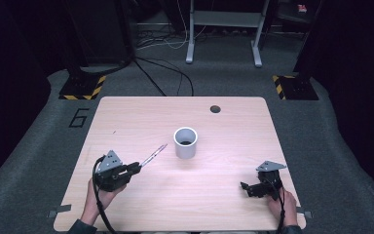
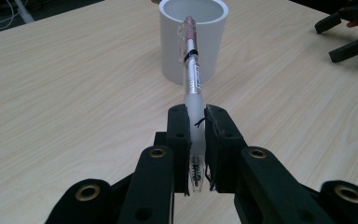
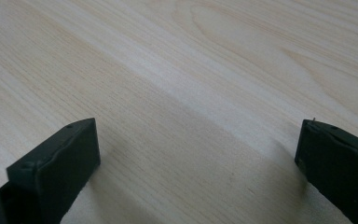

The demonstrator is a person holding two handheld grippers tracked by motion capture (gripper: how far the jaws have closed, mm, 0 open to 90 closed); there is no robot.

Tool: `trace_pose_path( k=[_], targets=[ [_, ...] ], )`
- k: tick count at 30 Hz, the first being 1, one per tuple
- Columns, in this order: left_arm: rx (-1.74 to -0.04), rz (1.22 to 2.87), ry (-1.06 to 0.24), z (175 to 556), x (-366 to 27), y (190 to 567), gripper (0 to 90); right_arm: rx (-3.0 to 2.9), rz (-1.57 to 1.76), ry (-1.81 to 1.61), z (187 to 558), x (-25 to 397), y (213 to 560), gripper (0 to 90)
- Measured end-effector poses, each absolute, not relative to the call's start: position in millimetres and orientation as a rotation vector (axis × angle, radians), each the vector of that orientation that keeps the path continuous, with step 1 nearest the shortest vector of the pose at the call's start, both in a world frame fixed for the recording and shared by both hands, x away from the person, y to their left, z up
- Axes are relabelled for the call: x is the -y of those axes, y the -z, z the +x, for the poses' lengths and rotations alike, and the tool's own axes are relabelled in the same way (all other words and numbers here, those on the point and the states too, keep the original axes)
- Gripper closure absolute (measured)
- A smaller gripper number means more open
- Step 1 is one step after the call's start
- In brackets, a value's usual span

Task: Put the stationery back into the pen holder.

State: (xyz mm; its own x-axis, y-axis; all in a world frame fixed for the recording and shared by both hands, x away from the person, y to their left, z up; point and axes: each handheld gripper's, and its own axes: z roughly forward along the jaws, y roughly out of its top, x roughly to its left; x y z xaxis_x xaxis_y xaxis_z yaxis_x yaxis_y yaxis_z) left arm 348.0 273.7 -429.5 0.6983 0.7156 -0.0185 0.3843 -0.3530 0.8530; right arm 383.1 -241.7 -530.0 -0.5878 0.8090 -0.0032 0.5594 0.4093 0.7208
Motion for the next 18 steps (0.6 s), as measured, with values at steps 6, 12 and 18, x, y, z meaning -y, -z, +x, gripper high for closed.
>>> trace_pose_path(
  k=[6, 12, 18],
  targets=[
    [-0.834, 1.99, -0.457, 353, -274, 419, 80.9, -2.318, 1.18, -0.985, 383, 242, 530, 0.0],
    [-0.815, 2.005, -0.462, 361, -272, 407, 80.9, -2.318, 1.18, -0.985, 383, 242, 530, 0.0],
    [-0.79, 2.048, -0.439, 374, -268, 393, 80.9, -2.318, 1.18, -0.985, 383, 242, 530, 0.0]
  ],
)
